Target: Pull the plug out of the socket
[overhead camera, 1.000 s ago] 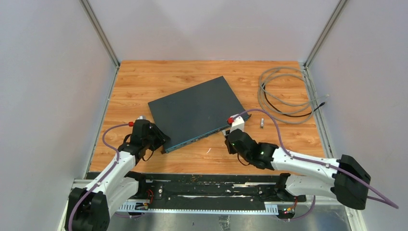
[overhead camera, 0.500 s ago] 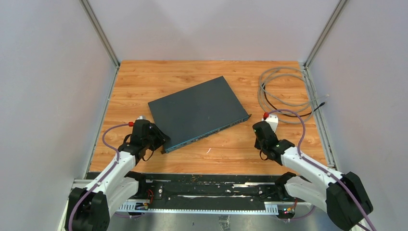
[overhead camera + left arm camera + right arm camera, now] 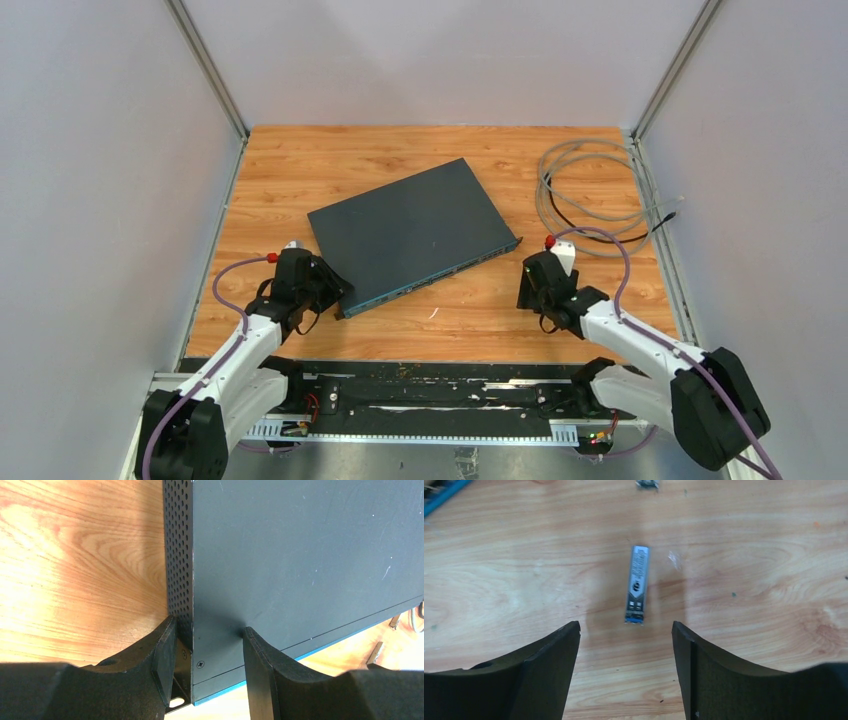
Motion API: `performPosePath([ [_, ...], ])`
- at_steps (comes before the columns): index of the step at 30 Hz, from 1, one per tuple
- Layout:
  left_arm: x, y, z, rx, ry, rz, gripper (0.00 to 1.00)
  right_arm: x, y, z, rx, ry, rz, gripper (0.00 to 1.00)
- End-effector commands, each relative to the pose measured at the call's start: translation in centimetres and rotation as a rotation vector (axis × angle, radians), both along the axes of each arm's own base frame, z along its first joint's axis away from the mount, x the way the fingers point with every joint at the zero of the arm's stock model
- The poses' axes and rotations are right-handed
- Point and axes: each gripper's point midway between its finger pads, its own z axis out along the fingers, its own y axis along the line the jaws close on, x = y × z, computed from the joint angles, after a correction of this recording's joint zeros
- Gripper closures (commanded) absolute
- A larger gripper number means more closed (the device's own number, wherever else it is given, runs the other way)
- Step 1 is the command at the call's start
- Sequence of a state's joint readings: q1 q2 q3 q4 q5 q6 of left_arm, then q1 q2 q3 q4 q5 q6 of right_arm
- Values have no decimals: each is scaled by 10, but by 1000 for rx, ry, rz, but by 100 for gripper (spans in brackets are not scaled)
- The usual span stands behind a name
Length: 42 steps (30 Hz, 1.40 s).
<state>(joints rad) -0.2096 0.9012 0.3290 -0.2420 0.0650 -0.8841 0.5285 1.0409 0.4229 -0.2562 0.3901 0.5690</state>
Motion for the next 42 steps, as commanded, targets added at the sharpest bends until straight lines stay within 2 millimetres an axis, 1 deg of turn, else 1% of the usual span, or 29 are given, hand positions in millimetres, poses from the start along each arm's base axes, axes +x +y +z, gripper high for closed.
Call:
performPosePath([
  [1, -26, 7, -37, 48, 116, -14, 54, 6, 21, 28, 37, -48, 115, 26],
  [3, -26, 6, -37, 47, 116, -14, 54, 5, 40, 40, 22, -91, 198, 21],
  [5, -26, 7, -37, 48, 118, -11, 55, 4, 63, 50, 29, -133, 281, 17],
  [9, -27, 7, -38, 50, 122, -9, 55, -5, 127, 65, 89, -223, 467, 17],
  [11, -27, 7, -38, 48, 123, -8, 55, -10, 157, 68, 118, -255, 532, 17],
  [12, -27, 7, -39, 47, 125, -7, 56, -9, 174, 73, 140, -283, 560, 18],
  [13, -27, 7, -39, 45, 126, -7, 56, -10, 187, 76, 150, -294, 584, 19],
  [18, -27, 5, -39, 38, 129, -9, 57, -8, 237, 71, 150, -293, 650, 24],
  [20, -27, 5, -39, 36, 130, -6, 57, -8, 255, 67, 165, -286, 682, 27],
  [21, -27, 5, -39, 35, 131, -6, 58, -9, 263, 61, 173, -275, 694, 28],
  [23, -26, 4, -37, 33, 126, -8, 58, -11, 276, 54, 195, -261, 719, 30],
  [26, -26, 4, -37, 33, 124, -11, 58, -10, 286, 45, 192, -255, 723, 35],
  [29, -25, 5, -36, 34, 120, -9, 58, -6, 292, 38, 181, -252, 714, 41],
  [34, -25, 4, -37, 32, 121, -12, 58, 0, 303, 30, 182, -259, 689, 46],
  [42, -25, 4, -36, 30, 119, -15, 58, 10, 315, 24, 178, -286, 661, 52],
])
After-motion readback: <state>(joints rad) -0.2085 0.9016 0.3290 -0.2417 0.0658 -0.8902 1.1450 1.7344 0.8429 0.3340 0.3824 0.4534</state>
